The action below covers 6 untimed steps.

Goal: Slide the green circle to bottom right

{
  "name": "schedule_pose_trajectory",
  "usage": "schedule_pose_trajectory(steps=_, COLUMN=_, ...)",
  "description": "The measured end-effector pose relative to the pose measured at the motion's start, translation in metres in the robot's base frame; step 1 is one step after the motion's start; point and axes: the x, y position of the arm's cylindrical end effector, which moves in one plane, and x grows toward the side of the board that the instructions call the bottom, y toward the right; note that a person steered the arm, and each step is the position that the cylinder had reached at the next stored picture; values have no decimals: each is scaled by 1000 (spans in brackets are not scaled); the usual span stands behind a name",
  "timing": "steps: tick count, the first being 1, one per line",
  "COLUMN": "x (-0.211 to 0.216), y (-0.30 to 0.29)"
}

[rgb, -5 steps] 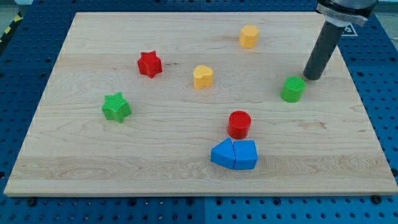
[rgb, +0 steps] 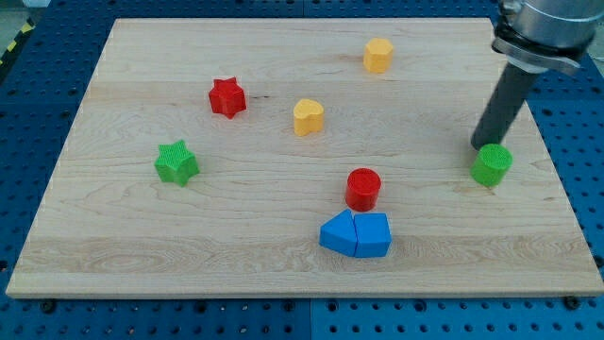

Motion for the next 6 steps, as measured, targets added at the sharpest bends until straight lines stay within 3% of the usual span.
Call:
schedule_pose_trajectory(steps=3, x=61, y=1)
schedule_pose_trajectory(steps=6, x=90, y=-30)
